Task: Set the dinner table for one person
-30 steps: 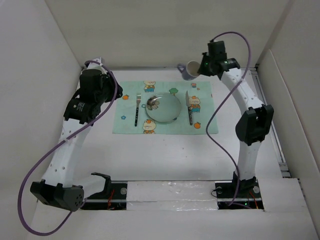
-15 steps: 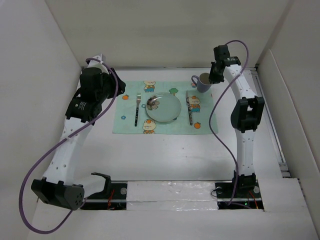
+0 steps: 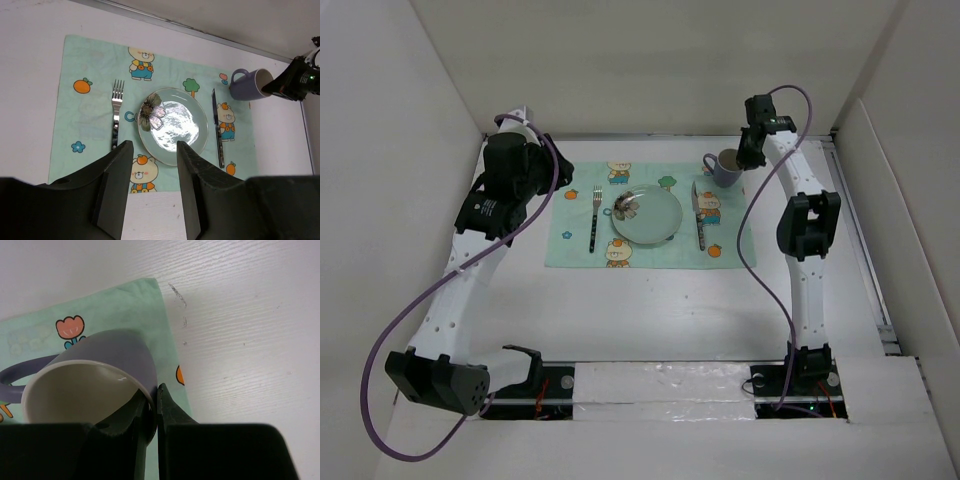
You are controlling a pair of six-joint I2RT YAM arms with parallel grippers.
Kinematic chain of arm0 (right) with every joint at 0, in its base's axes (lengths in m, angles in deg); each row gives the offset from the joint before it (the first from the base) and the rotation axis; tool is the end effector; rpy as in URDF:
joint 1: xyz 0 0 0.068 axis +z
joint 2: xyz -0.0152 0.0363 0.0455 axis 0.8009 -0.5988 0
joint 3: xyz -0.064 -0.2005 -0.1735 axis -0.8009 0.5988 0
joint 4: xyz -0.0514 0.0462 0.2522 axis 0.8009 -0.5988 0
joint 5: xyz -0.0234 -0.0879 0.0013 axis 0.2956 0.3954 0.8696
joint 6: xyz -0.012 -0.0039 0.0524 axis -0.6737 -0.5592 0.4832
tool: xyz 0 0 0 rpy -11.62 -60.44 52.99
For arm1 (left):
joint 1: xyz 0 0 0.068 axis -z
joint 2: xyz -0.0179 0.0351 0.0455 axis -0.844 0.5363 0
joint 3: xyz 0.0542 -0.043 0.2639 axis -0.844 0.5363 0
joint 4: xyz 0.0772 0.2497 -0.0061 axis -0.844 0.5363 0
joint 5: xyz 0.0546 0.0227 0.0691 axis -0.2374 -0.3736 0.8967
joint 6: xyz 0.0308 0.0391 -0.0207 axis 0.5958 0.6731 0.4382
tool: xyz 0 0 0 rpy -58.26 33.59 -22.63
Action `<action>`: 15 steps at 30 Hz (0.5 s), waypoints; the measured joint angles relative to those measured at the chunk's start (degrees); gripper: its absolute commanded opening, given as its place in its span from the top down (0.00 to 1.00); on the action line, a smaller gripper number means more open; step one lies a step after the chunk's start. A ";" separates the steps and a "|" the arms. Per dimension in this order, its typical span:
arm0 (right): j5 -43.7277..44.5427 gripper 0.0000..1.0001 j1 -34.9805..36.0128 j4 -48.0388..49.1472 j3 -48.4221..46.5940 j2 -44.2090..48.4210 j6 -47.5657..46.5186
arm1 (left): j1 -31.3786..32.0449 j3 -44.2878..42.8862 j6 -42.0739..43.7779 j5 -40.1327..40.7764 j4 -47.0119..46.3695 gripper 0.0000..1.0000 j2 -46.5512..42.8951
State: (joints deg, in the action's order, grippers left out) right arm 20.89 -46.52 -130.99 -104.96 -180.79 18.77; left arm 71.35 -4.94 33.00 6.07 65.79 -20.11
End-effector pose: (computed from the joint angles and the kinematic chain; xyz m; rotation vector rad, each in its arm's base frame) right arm 0.5248 0.0560 0.2490 0.3246 2.5160 -0.0283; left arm 0.2519 -0.0631 0.4327 -0.1229 1.8463 -0.4846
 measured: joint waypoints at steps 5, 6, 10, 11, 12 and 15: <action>-0.35 0.65 0.00 0.44 -0.02 -0.17 0.90 | 0.00 0.00 0.00 0.00 -0.33 0.61 0.00; -0.39 0.61 0.00 0.48 -0.02 -0.17 0.87 | 0.00 0.00 0.00 0.00 -0.50 0.61 0.00; -2.71 0.48 -0.50 2.10 -0.07 0.48 2.25 | 0.00 0.00 0.00 -0.02 -1.18 0.57 -0.02; -3.65 0.45 -0.74 2.38 -0.04 1.01 2.62 | 0.00 0.00 0.02 -0.02 -1.36 0.57 -0.07; -4.33 0.45 -1.09 2.75 -0.04 1.73 3.04 | 0.00 0.00 0.02 -0.02 -1.53 0.56 -0.07; -7.50 0.43 -2.40 4.00 0.22 5.66 4.13 | 0.00 -0.26 0.04 -0.07 -1.84 0.54 -0.13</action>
State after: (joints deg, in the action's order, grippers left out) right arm 13.40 -48.92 -126.99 -104.75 -175.13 22.90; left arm 71.35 -5.21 33.04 6.00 63.95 -20.24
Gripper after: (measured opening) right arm 0.564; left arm 0.452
